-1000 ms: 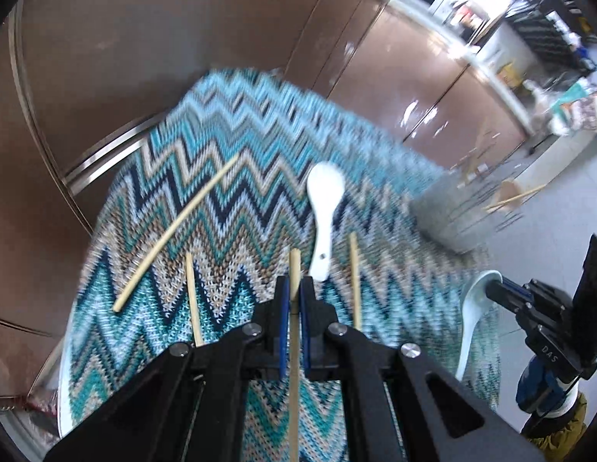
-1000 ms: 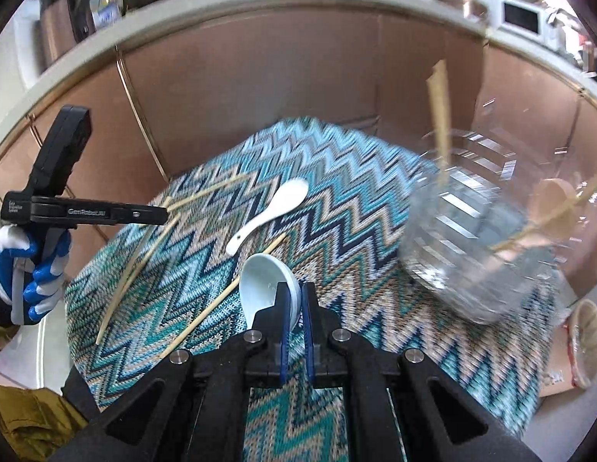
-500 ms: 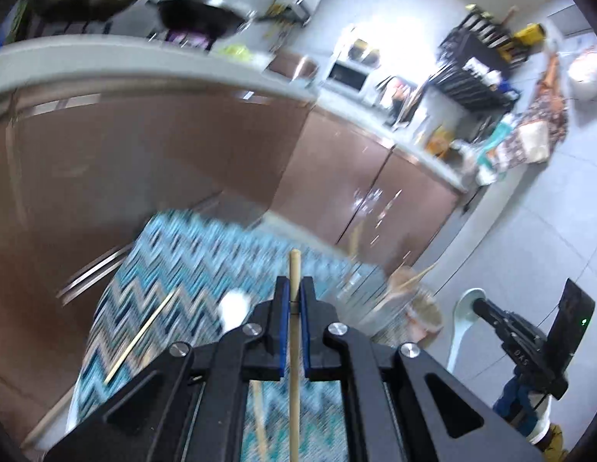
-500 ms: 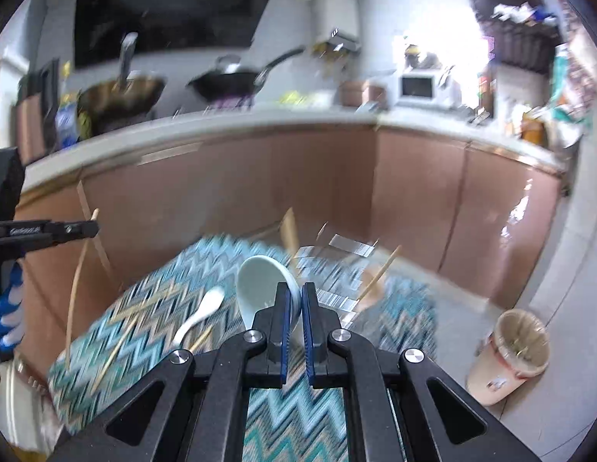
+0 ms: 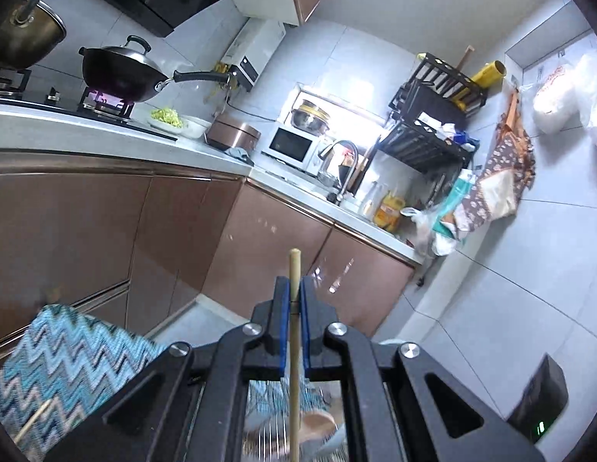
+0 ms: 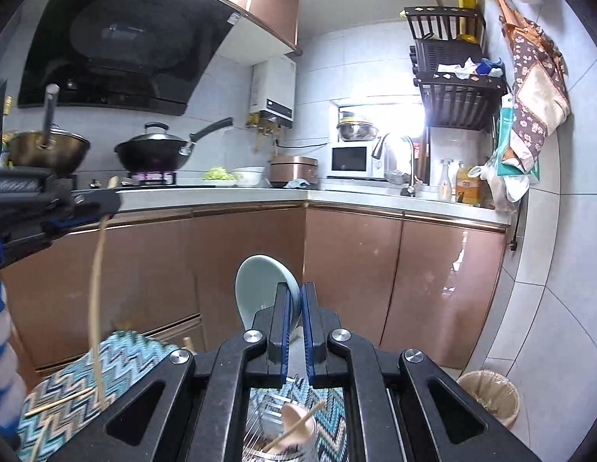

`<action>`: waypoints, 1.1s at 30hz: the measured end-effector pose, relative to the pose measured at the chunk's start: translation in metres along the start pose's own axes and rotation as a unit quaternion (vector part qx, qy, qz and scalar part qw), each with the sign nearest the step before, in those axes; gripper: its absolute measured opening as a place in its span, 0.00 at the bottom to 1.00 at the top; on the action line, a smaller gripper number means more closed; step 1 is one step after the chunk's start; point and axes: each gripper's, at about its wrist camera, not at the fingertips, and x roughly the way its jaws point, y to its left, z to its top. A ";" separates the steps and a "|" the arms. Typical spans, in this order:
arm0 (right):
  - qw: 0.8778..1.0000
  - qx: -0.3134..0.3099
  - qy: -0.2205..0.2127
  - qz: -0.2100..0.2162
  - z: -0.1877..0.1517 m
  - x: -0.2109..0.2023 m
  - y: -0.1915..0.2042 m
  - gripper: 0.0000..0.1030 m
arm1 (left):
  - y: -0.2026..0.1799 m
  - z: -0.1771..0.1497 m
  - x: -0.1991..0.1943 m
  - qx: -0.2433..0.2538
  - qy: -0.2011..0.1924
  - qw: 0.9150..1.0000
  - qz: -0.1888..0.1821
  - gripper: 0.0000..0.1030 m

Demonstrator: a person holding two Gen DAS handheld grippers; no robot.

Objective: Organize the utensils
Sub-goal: 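Carry the white spoon and chopstick over the wire holder with both grippers, then open both grippers over the wire holder, dropping spoon and chopstick in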

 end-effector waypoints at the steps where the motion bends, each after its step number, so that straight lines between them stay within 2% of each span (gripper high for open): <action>1: 1.000 0.000 -0.001 -0.004 -0.005 0.006 0.000 0.06 | -0.001 -0.005 0.014 0.002 -0.008 1.000 0.010 0.05; 4: 1.000 0.000 -0.001 -0.018 -0.020 0.024 -0.001 0.06 | -0.002 -0.022 0.041 0.012 -0.028 0.999 0.035 0.05; 9: 1.000 0.001 -0.001 -0.028 -0.038 0.036 0.000 0.06 | 0.007 -0.053 0.071 0.022 -0.036 0.998 0.057 0.05; 16: 1.000 0.017 0.008 -0.011 -0.065 0.047 -0.002 0.10 | 0.023 -0.082 0.087 0.022 -0.029 0.996 0.078 0.06; 19: 1.000 0.026 0.011 -0.003 -0.072 0.041 -0.002 0.13 | 0.026 -0.085 0.082 0.023 -0.025 0.996 0.080 0.10; 21: 1.000 0.029 0.007 -0.001 -0.071 0.035 -0.003 0.21 | 0.025 -0.085 0.076 0.023 -0.023 0.996 0.080 0.18; 29: 0.999 0.048 -0.018 -0.019 -0.043 -0.006 -0.015 0.34 | 0.017 -0.068 0.029 0.032 -0.029 0.995 0.095 0.37; 33: 0.998 0.057 -0.024 -0.029 -0.027 -0.033 -0.020 0.48 | 0.009 -0.063 0.001 0.053 -0.018 0.991 0.119 0.43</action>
